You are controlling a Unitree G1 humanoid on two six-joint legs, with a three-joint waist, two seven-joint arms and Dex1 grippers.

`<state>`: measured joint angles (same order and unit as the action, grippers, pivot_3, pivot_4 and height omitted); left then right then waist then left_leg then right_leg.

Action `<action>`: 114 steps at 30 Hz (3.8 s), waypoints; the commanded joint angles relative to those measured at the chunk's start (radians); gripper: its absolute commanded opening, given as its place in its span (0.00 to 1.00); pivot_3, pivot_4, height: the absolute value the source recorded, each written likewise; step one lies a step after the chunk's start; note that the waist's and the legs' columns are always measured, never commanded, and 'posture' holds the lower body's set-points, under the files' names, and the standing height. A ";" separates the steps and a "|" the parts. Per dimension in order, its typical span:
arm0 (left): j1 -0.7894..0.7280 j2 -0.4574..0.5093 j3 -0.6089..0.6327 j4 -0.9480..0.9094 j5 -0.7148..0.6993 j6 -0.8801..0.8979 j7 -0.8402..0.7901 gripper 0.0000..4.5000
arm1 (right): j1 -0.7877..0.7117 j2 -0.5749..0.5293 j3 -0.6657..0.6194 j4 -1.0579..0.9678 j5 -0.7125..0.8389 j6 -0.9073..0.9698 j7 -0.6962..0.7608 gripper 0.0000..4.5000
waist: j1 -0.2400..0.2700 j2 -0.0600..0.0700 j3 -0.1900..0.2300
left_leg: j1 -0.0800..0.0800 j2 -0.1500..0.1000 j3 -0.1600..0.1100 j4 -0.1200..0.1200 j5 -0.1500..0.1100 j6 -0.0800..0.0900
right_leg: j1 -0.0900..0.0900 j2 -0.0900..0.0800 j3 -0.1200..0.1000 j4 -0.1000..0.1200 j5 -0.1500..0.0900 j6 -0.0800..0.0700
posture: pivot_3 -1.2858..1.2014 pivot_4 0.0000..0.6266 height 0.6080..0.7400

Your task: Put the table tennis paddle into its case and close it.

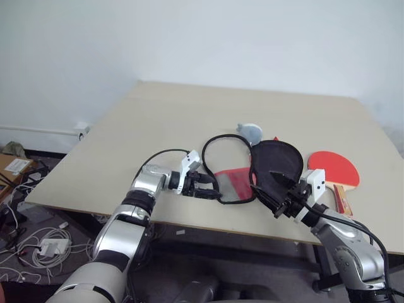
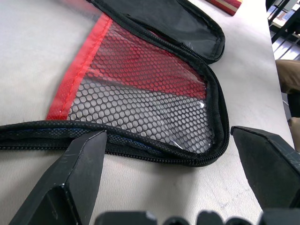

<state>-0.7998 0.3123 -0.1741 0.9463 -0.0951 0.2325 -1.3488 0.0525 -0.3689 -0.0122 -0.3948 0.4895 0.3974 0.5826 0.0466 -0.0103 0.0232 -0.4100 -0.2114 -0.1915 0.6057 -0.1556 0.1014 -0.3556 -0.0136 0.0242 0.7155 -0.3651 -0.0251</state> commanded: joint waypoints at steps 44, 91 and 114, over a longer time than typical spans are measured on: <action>-0.117 -0.101 0.058 -0.017 -0.064 -0.005 -0.002 1.00 | -0.288 -0.124 -0.378 0.444 -0.100 0.542 -0.470 1.00 | -0.022 0.001 -0.001 | 0.000 -0.001 0.001 0.002 0.004 -0.004 | -0.001 -0.001 0.001 0.005 0.001 0.000 | 0.52 0.00 1.00; 0.223 0.195 0.043 -0.850 -0.255 0.354 0.009 1.00 | -0.479 0.386 -0.131 0.356 -0.234 0.497 -0.716 0.26 | -0.069 0.007 -0.001 | 0.000 0.000 0.012 -0.016 0.018 -0.013 | -0.016 0.000 0.014 0.013 0.006 -0.003 | 0.52 0.00 1.00; 0.365 0.263 0.033 -1.238 -0.370 0.596 0.203 1.00 | -0.453 0.364 -0.079 0.364 -0.285 0.481 -0.677 0.91 | -0.069 0.010 -0.001 | 0.001 0.001 0.013 -0.019 0.019 -0.014 | -0.017 0.000 0.016 0.014 0.006 -0.003 | 0.52 0.00 1.00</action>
<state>-0.4333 0.5615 -0.1680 -0.2231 -0.4298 0.8105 -1.1657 -0.4015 0.0089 -0.0974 0.0084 0.2188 0.8851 -0.1050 -0.0224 0.0001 0.0226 -0.4088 -0.2107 -0.1782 0.5864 -0.1362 0.0870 -0.3723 -0.0136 0.0398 0.7290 -0.3591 -0.0285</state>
